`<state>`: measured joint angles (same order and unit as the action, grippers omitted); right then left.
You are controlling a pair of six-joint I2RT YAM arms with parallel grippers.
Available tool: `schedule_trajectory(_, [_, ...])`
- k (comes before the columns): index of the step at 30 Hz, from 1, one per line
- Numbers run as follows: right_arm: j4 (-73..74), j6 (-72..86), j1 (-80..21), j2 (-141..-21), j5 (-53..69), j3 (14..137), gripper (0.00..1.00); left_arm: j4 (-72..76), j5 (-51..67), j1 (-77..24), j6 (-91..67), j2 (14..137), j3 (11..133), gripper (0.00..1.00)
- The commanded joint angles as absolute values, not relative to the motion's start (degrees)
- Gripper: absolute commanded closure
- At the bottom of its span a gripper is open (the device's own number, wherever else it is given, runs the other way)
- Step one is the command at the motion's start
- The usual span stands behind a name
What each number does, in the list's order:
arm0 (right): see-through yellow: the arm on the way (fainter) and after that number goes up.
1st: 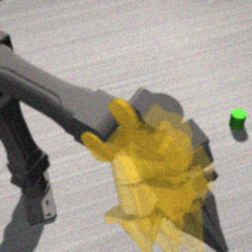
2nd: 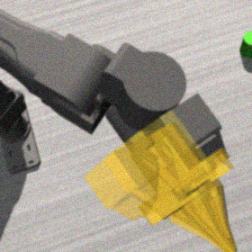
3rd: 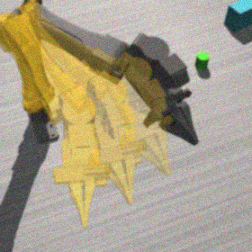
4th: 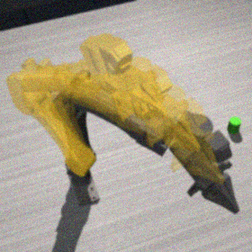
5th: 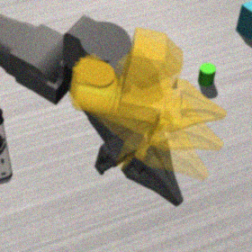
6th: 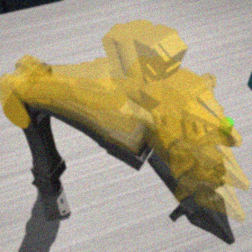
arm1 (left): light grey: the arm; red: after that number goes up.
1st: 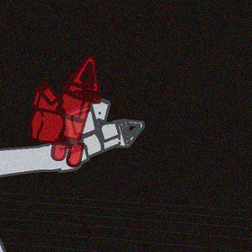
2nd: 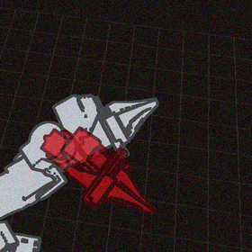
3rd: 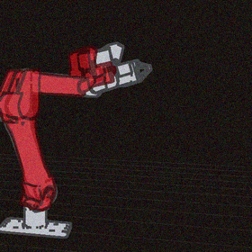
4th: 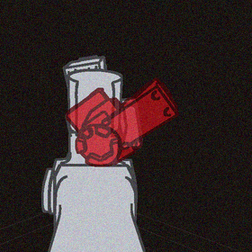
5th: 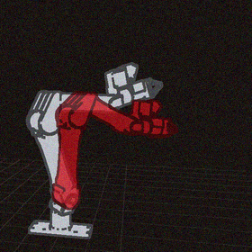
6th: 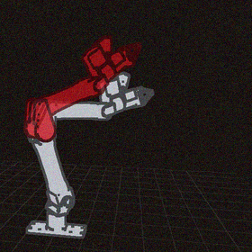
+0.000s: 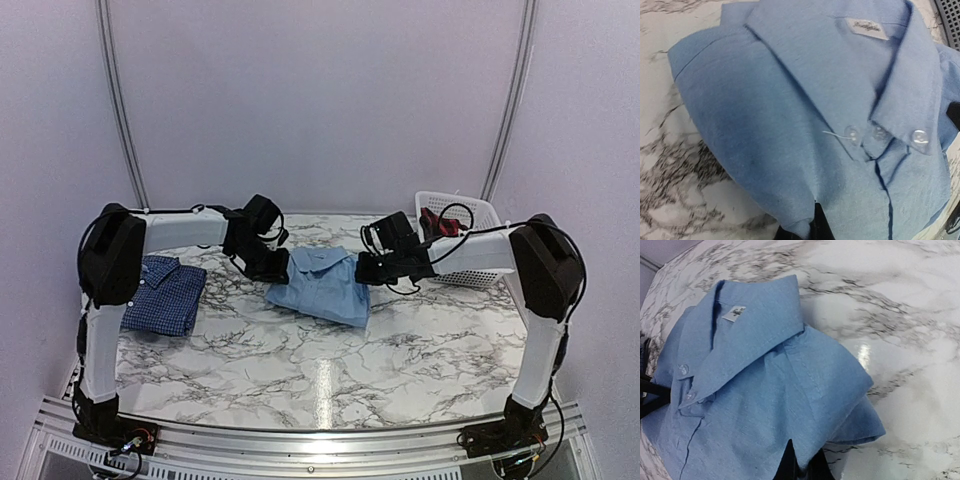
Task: Fold and stack the long sleeve shirts
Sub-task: Adjust the square-folded shirt at the center of the board, then smooth out the square-folded shirt at the center of the board.
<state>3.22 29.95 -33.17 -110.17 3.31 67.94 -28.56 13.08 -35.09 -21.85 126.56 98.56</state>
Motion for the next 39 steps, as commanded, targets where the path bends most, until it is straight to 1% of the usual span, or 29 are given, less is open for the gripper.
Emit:
schedule_trajectory(1, [10.83, 25.36, -37.41, -109.75, 5.52, 76.58, 1.0, -27.93, 10.05, -35.9, -23.09, 112.58, 91.75, 1.0])
schedule_trajectory(5, [14.37, 23.04, -38.43, -107.39, 7.69, 77.91, 1.0, -29.73, 8.27, -38.45, -25.71, 103.81, 84.22, 1.0])
schedule_trajectory(6, [15.22, 22.18, -38.25, -106.79, 8.09, 77.27, 1.0, -30.4, 8.02, -39.6, -26.25, 102.71, 82.83, 0.97])
schedule_trajectory(8, [15.79, 19.83, -37.05, -105.37, 10.02, 74.34, 1.0, -31.54, 6.85, -42.34, -27.46, 101.58, 80.27, 0.84])
schedule_trajectory(9, [15.39, 19.02, -35.61, -104.76, 11.46, 72.39, 1.0, -31.89, 6.46, -43.49, -28.17, 101.59, 79.3, 0.75])
schedule_trajectory(10, [14.68, 18.44, -33.91, -104.36, 13.23, 70.11, 1.0, -32.12, 5.99, -44.38, -28.96, 101.81, 78.43, 0.61])
schedule_trajectory(11, [14.45, 17.8, -31.29, -104.19, 15.22, 68.5, 1.0, -32.1, 5.35, -45.09, -29.78, 101.97, 77.71, 0.5])
schedule_trajectory(12, [14.71, 16.94, -30.01, -104.16, 15.88, 67.56, 0.92, -32.1, 4.55, -45.24, -30.21, 102.22, 76.81, 0.38])
schedule_trajectory(13, [15.8, 15.98, -29.6, -104.15, 14.37, 67.33, 0.85, -32.13, 3.55, -45.18, -30.31, 102.58, 76.55, 0.32])
schedule_trajectory(15, [17.57, 15.04, -29.44, -104.51, 10.5, 67.55, 0.68, -32.1, 1.91, -44.9, -30.15, 103.05, 76.63, 0.25])
schedule_trajectory(16, [18.64, 14.88, -29.48, -104.65, 9.96, 67.87, 0.61, -32.09, 1.63, -44.7, -30.08, 103.32, 76.84, 0.23])
schedule_trajectory(19, [18.23, 16.2, -30.67, -102.78, 7.03, 66.95, 0.57, -31.92, 1.56, -43.89, -30.06, 103.66, 76.98, 0.22])
schedule_trajectory(21, [18.46, 17.39, -32.18, -101.12, 4.23, 66.27, 0.57, -30.98, 2.09, -43.4, -30.06, 103.23, 76.11, 0.23])
schedule_trajectory(24, [17.42, 19.11, -35.28, -98.58, 1.85, 65.05, 0.57, -28.16, 4.57, -42.59, -30.47, 102.56, 74.06, 0.28])
schedule_trajectory(26, [16.6, 20.12, -36.63, -97.98, 0.78, 64.45, 0.57, -27.4, 4.6, -41.83, -30.86, 102.91, 73.24, 0.34])
schedule_trajectory(32, [12.53, 21.0, -36.45, -101.13, -2.28, 64.58, 0.56, -22.32, 4.39, -38.05, -31.63, 105.35, 71.44, 0.39])
schedule_trajectory(36, [12.71, 20.93, -36.38, -105.34, -0.99, 66.97, 0.61, -20.82, 4.98, -37.06, -31.0, 107.99, 73.63, 0.47])
schedule_trajectory(39, [11.84, 22.16, -37.1, -104.69, -0.6, 65.49, 0.66, -20.61, 4.66, -36.77, -31.06, 109.36, 75.26, 0.56])
